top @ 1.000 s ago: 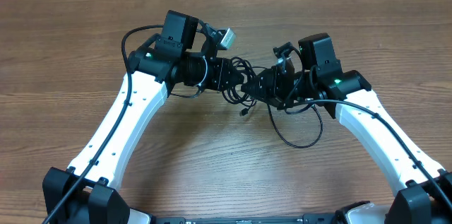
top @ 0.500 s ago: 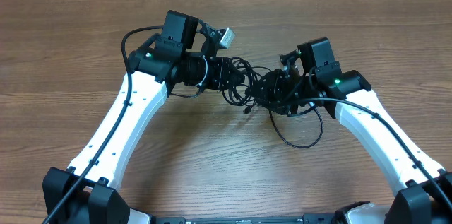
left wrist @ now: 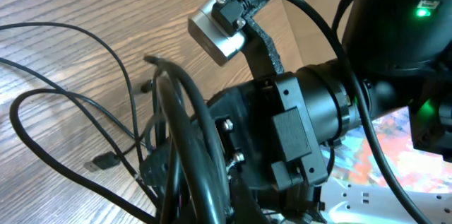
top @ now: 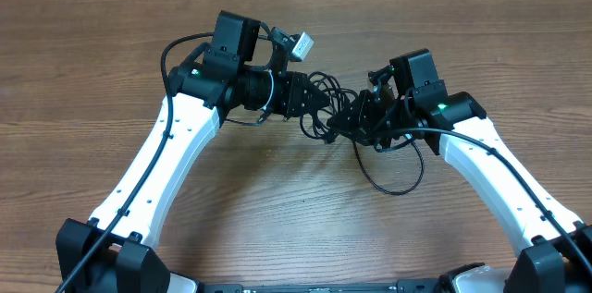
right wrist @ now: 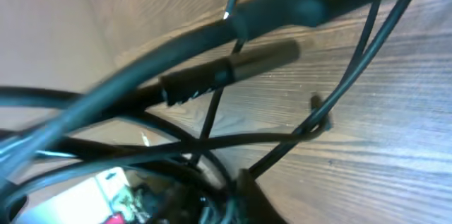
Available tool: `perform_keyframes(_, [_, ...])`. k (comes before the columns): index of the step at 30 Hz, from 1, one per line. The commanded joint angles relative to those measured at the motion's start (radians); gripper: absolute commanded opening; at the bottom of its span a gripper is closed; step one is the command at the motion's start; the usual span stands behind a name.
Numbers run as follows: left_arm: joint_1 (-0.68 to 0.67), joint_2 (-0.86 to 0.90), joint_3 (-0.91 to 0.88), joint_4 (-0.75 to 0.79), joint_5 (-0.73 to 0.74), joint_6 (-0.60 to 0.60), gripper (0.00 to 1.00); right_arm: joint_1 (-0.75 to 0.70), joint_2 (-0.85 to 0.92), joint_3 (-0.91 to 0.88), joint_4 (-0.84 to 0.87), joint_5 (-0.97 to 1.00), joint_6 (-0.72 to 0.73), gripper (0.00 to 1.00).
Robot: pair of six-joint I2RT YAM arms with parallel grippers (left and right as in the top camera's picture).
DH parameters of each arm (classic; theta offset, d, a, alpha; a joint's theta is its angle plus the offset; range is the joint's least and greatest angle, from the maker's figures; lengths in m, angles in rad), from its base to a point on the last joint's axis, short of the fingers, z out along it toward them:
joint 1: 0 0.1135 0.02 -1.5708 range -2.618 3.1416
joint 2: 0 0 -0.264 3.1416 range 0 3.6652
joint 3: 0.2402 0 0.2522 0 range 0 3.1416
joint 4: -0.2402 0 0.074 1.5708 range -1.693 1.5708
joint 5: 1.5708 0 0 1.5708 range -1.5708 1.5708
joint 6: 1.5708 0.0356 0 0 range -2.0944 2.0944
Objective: Untangle cables
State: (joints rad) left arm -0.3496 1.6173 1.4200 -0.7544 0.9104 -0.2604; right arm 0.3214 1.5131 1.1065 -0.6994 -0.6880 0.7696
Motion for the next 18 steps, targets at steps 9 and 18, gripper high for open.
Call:
perform_keyframes(9, [0.011, -0.002, 0.026, 0.008, 0.019, -0.004, 0.04, 0.000, -0.005, 0.007, -0.069, 0.159, -0.071, 0.07])
perform_keyframes(18, [0.018, -0.002, 0.026, -0.024, -0.055, 0.025, 0.04, -0.003, -0.005, 0.007, -0.303, 0.755, -0.071, 0.11])
